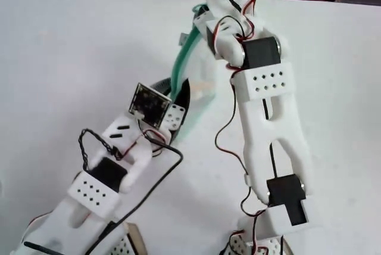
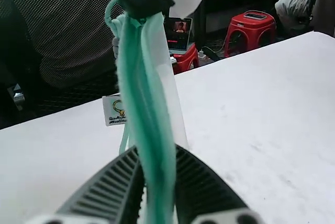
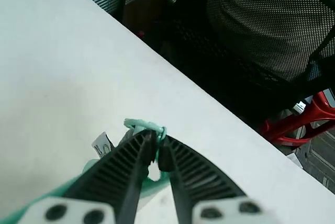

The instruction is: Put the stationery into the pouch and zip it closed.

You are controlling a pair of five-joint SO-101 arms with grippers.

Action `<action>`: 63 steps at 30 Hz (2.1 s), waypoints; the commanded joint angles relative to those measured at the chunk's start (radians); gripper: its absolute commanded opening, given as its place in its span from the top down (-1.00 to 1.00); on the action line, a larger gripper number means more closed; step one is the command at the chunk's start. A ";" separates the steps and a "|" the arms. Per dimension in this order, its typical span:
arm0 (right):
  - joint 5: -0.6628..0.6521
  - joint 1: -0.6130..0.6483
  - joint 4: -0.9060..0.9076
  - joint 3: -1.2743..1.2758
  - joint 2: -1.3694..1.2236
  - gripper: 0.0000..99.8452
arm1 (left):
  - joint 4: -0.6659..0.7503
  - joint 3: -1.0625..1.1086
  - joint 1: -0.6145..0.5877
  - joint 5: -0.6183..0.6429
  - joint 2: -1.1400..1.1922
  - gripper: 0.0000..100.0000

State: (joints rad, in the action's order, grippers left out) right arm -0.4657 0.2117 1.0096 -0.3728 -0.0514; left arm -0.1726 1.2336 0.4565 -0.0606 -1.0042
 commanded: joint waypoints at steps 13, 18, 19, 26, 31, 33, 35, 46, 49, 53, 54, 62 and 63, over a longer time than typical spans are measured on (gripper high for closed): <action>0.186 -0.059 0.446 -0.347 0.507 0.35 | -0.009 0.003 -0.050 -0.005 -0.007 0.96; 0.302 -0.306 0.536 -0.222 0.447 0.35 | -0.008 -0.009 -0.104 -0.008 -0.007 0.96; 0.313 -0.348 0.541 -0.170 0.433 0.35 | -0.015 -0.031 -0.130 -0.006 -0.005 0.96; 0.311 -0.498 0.427 0.292 0.406 0.94 | -0.158 -0.247 -0.308 -0.021 0.002 0.96; 0.318 -0.507 0.170 0.690 0.406 0.94 | -0.132 -0.382 -0.323 -0.222 0.005 0.96; 0.319 -0.506 0.030 0.839 0.406 0.97 | -0.044 -0.384 -0.314 -0.276 0.028 0.96; 0.325 -0.504 -0.111 0.974 0.406 0.96 | 0.026 -0.381 -0.291 -0.307 0.081 0.96; 0.361 -0.486 -0.390 1.188 0.383 0.96 | 0.298 -0.686 -0.019 -0.646 0.757 0.96; 0.361 -0.492 -0.433 1.195 0.352 0.96 | 0.298 -0.779 0.050 -0.723 1.004 0.95; 0.359 -0.493 -0.464 1.195 0.335 0.96 | 0.307 -0.815 0.127 -0.732 1.239 0.95; 0.359 -0.493 -0.464 1.195 0.334 0.96 | 0.319 -0.809 0.137 -0.729 1.259 0.95; 0.368 -0.545 -0.464 1.174 0.325 0.96 | 0.334 -0.680 0.231 -0.634 1.216 0.89; 0.368 -0.556 -0.463 1.174 0.325 0.96 | 0.334 -0.667 0.234 -0.629 1.208 0.82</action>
State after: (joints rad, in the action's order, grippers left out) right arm -0.1082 -0.3191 0.5570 0.8270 0.2677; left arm 0.1419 0.5324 0.6544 -0.7250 0.2677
